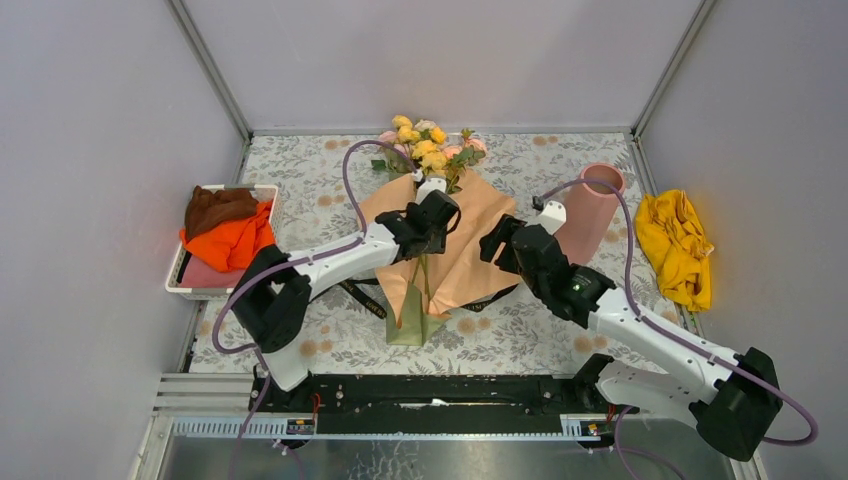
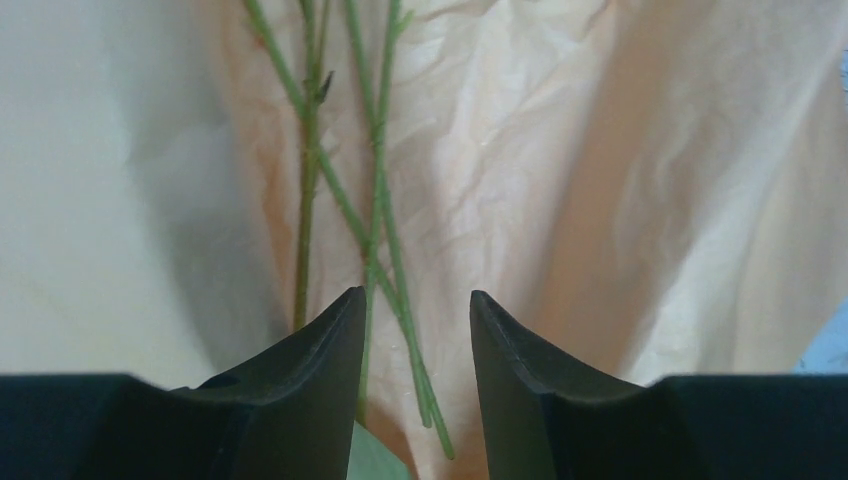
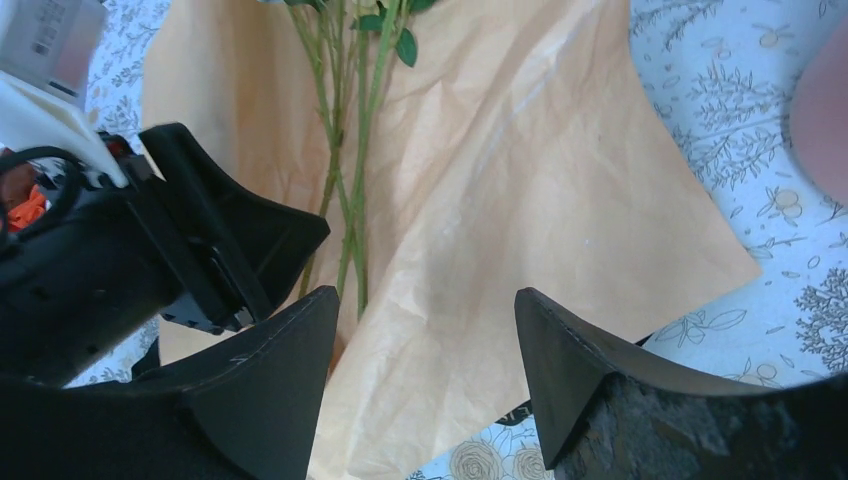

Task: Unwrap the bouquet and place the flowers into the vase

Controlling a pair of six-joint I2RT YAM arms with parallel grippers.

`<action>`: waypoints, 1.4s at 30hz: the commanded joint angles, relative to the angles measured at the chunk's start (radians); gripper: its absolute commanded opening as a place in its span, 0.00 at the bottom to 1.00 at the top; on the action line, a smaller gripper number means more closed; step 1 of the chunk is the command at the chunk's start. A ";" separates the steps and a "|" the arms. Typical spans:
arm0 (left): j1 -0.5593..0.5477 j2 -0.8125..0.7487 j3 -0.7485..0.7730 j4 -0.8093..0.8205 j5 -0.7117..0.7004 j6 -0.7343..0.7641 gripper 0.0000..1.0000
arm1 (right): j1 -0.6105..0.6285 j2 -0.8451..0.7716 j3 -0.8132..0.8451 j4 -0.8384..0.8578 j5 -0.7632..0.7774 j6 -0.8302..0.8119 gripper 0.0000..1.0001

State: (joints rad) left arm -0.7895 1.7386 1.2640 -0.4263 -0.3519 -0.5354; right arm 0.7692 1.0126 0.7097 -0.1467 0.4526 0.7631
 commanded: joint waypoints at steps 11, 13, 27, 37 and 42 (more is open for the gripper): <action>0.146 -0.237 -0.255 -0.107 -0.109 -0.162 0.51 | -0.006 0.150 0.300 -0.132 -0.055 -0.184 0.73; 0.177 -0.260 -0.297 -0.088 -0.088 -0.179 0.51 | -0.006 0.211 0.346 -0.139 -0.092 -0.197 0.74; 0.322 -0.255 -0.487 0.121 0.107 -0.226 0.49 | -0.002 0.704 0.675 -0.235 -0.430 -0.291 0.68; 0.387 -0.245 -0.508 0.192 0.184 -0.179 0.48 | 0.016 0.821 0.626 -0.324 -0.468 -0.332 0.69; 0.405 -0.239 -0.502 0.207 0.218 -0.175 0.48 | 0.016 0.694 0.427 -0.315 -0.409 -0.311 0.69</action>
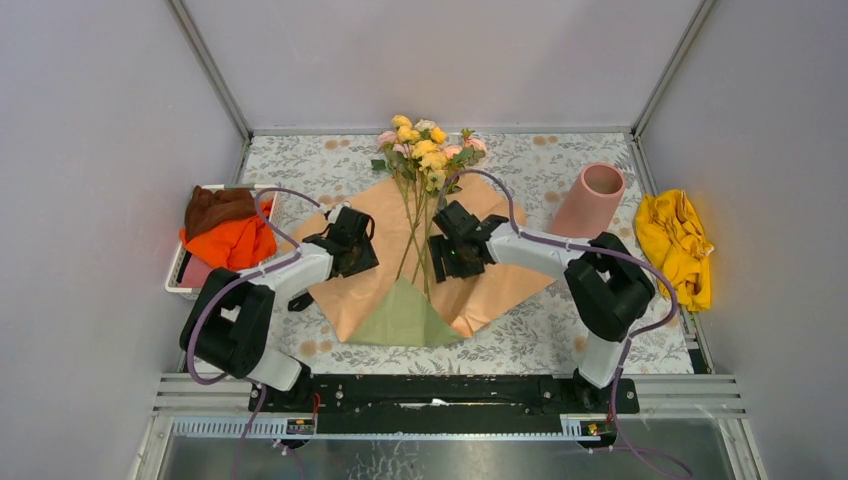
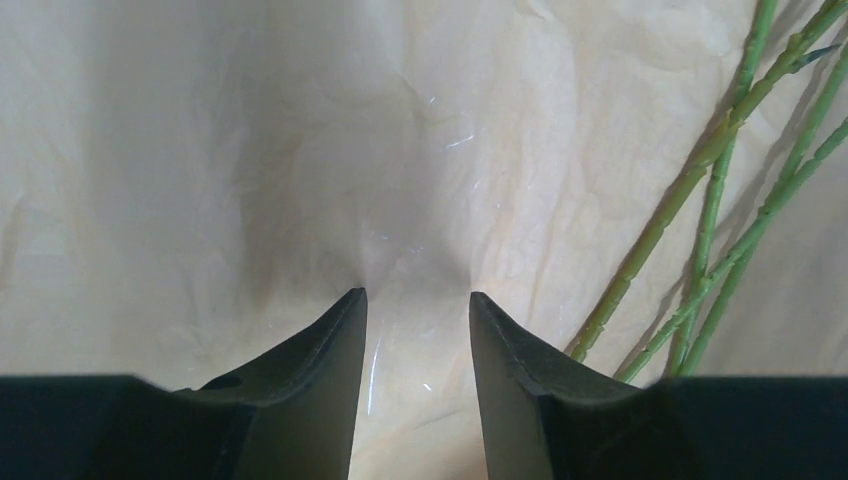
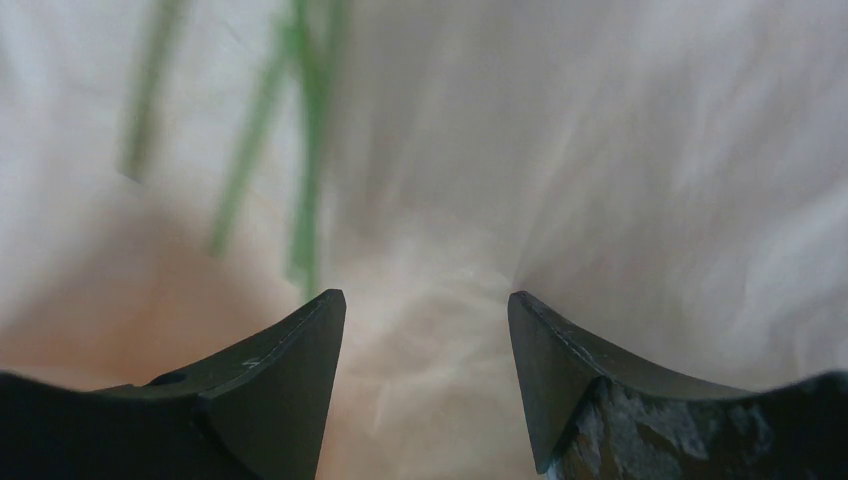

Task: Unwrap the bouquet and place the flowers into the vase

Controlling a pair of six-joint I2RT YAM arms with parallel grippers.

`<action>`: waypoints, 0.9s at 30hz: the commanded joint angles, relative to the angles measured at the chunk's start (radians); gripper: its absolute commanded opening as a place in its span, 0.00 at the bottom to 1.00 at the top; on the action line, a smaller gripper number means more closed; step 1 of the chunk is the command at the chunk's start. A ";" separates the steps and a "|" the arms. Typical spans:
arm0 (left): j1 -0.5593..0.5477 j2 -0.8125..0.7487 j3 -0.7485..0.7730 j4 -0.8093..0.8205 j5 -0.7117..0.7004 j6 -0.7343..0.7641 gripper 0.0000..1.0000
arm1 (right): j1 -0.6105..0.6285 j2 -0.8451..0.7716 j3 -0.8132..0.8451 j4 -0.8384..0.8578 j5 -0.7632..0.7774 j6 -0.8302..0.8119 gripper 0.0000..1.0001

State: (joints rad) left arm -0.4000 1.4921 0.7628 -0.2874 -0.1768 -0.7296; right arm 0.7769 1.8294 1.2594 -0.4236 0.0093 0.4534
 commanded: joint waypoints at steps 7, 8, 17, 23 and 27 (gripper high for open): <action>0.024 0.043 0.000 0.095 0.073 0.019 0.46 | 0.007 -0.301 -0.306 -0.101 0.144 0.017 0.71; 0.024 0.044 0.000 0.101 0.087 0.019 0.45 | 0.007 -0.308 -0.323 -0.101 0.146 0.021 0.71; 0.024 -0.094 -0.005 0.090 0.171 0.059 0.41 | 0.008 -0.342 -0.355 -0.088 0.111 0.033 0.69; -0.081 -0.260 0.007 -0.001 0.215 0.037 0.30 | 0.010 -0.367 -0.231 -0.117 0.093 0.002 0.69; -0.213 -0.337 -0.070 0.003 0.199 -0.013 0.32 | 0.010 -0.334 -0.138 -0.114 0.092 -0.019 0.69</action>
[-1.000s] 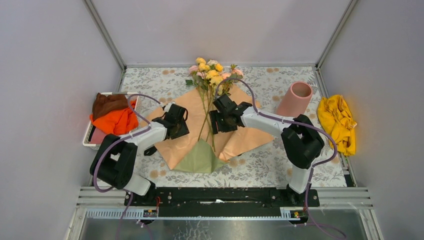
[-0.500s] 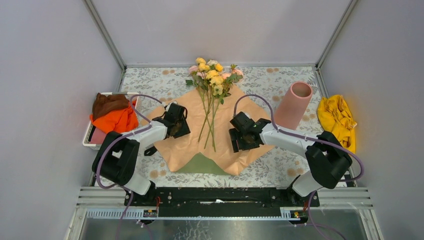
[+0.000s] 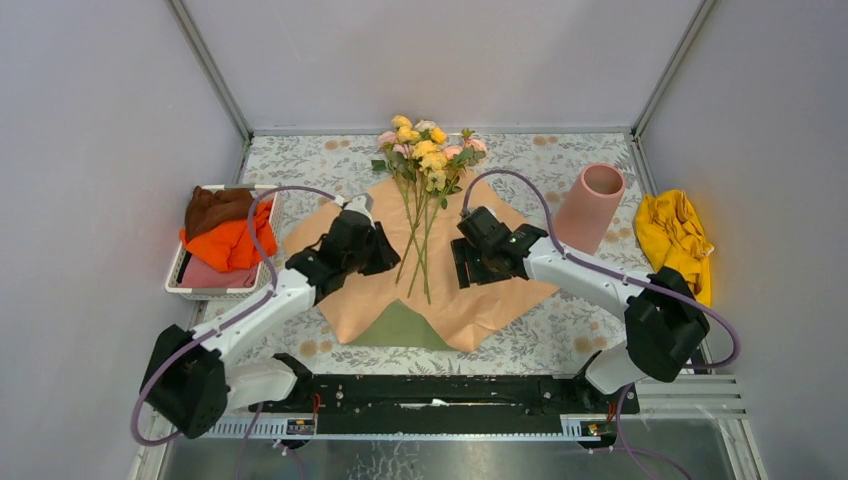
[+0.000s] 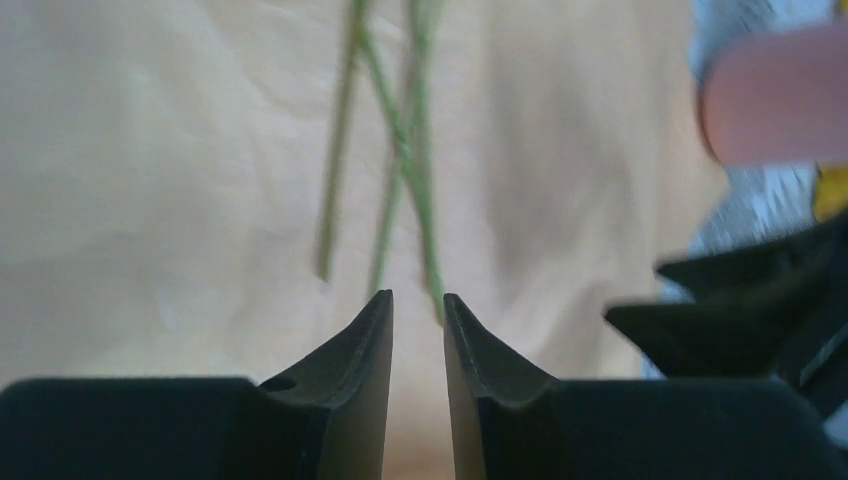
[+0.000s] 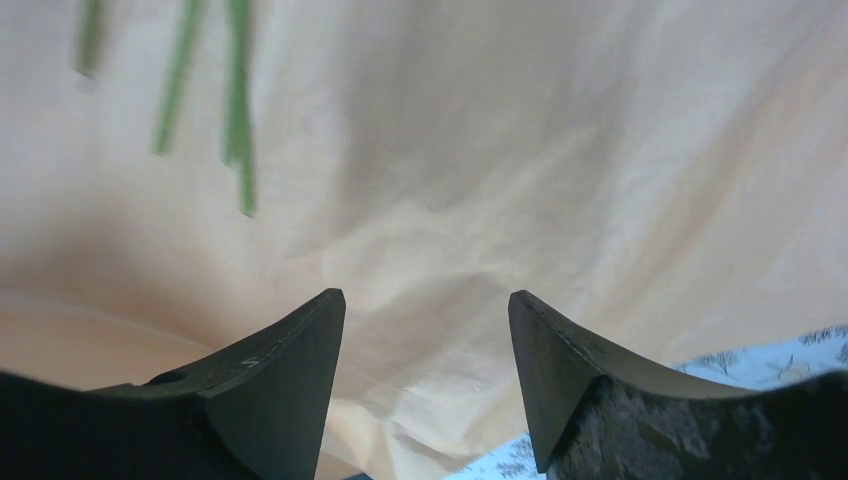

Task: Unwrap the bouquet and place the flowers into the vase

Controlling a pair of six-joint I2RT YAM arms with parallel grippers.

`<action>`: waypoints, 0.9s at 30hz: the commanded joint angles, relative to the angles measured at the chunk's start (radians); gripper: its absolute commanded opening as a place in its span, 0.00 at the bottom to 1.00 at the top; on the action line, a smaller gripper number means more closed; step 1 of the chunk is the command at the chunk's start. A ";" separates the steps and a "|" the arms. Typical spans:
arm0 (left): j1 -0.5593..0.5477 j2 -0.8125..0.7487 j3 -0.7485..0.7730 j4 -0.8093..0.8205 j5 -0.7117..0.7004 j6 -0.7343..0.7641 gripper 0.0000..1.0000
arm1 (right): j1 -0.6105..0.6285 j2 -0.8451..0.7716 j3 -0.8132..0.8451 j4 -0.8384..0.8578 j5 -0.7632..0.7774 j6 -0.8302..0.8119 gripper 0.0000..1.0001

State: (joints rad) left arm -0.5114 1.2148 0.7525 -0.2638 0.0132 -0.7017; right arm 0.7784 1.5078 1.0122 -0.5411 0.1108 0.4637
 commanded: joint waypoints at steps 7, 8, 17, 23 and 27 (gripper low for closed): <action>-0.299 -0.124 -0.178 -0.031 0.047 -0.129 0.26 | 0.008 0.109 0.237 0.023 -0.057 -0.044 0.69; -0.326 -0.147 -0.188 -0.035 0.055 -0.146 0.26 | 0.009 0.122 0.247 0.027 -0.064 -0.043 0.69; -0.558 -0.271 -0.178 -0.081 0.263 -0.185 0.26 | 0.030 0.179 0.223 0.098 -0.243 -0.027 0.65; -0.736 -0.239 -0.168 -0.003 0.253 -0.211 0.26 | 0.151 0.172 0.121 0.129 -0.294 -0.001 0.64; -0.781 -0.246 -0.044 -0.033 0.149 -0.165 0.24 | 0.242 0.165 0.035 0.172 -0.344 0.034 0.62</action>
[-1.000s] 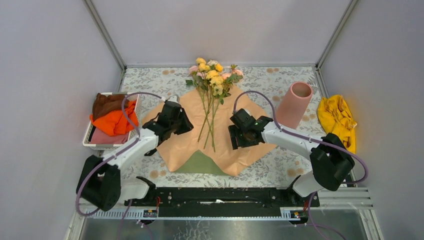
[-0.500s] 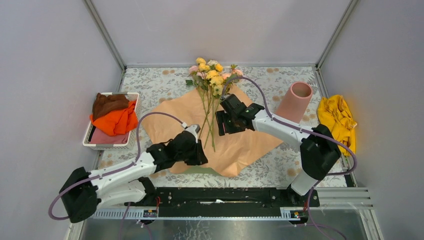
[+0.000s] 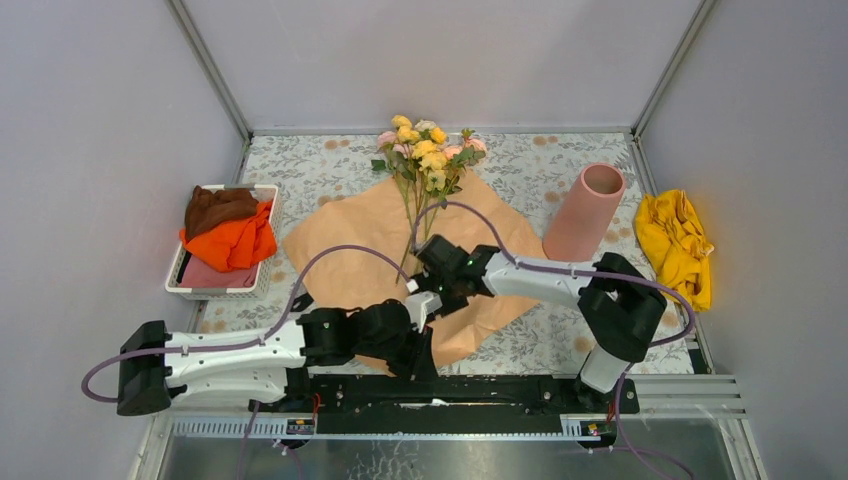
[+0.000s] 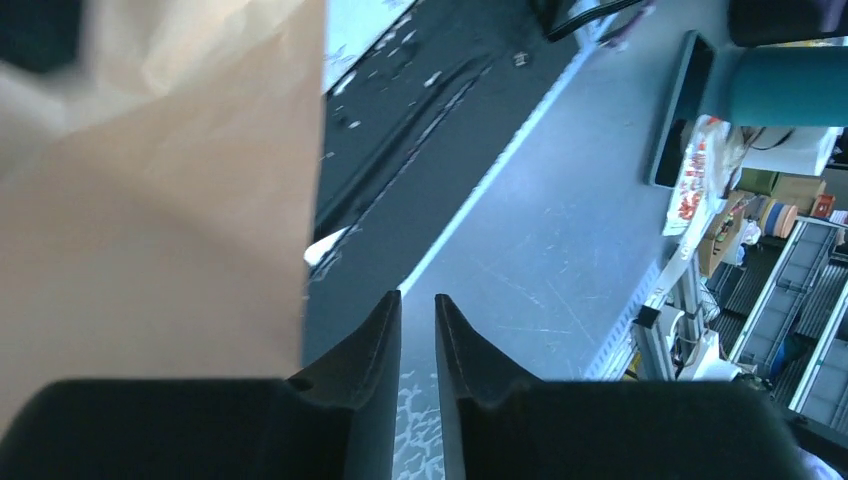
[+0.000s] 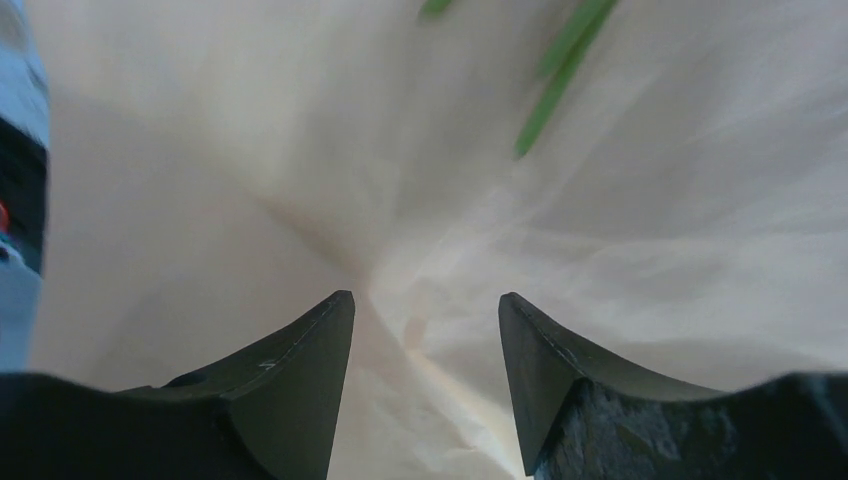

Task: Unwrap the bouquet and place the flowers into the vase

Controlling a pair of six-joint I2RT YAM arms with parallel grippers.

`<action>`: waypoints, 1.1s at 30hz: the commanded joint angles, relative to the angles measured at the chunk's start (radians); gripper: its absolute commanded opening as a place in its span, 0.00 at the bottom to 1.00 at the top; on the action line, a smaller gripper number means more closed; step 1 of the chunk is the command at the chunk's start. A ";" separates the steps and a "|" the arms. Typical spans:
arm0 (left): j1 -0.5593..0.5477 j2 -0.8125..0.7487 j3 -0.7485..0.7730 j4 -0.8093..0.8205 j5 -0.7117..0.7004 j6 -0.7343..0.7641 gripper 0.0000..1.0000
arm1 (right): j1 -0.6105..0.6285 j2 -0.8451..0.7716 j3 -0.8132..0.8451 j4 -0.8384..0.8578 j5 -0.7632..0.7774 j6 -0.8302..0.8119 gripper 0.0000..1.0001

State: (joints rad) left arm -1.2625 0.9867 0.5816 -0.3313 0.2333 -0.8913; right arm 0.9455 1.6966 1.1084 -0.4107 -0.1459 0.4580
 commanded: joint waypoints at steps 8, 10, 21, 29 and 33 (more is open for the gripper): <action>-0.031 -0.106 0.415 -0.155 -0.597 0.124 0.30 | 0.195 -0.087 -0.165 0.058 -0.098 0.090 0.61; -0.031 -0.119 0.449 -0.173 -0.701 0.126 0.33 | 0.216 -0.092 -0.191 0.068 -0.106 0.104 0.62; -0.029 -0.139 0.495 -0.305 -1.030 -0.021 0.43 | 0.255 -0.046 -0.198 0.094 -0.061 0.144 0.62; -0.018 -0.048 0.649 -0.356 -1.147 0.029 0.56 | 0.253 -0.178 0.019 -0.149 0.327 0.095 0.63; 0.095 0.094 0.785 -0.424 -1.093 0.068 0.61 | 0.208 -0.251 0.117 -0.225 0.491 0.074 0.61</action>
State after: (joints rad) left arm -1.2633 0.9707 1.2602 -0.6987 -0.8352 -0.8654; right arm 1.1896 1.5578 1.1095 -0.5224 0.1001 0.5648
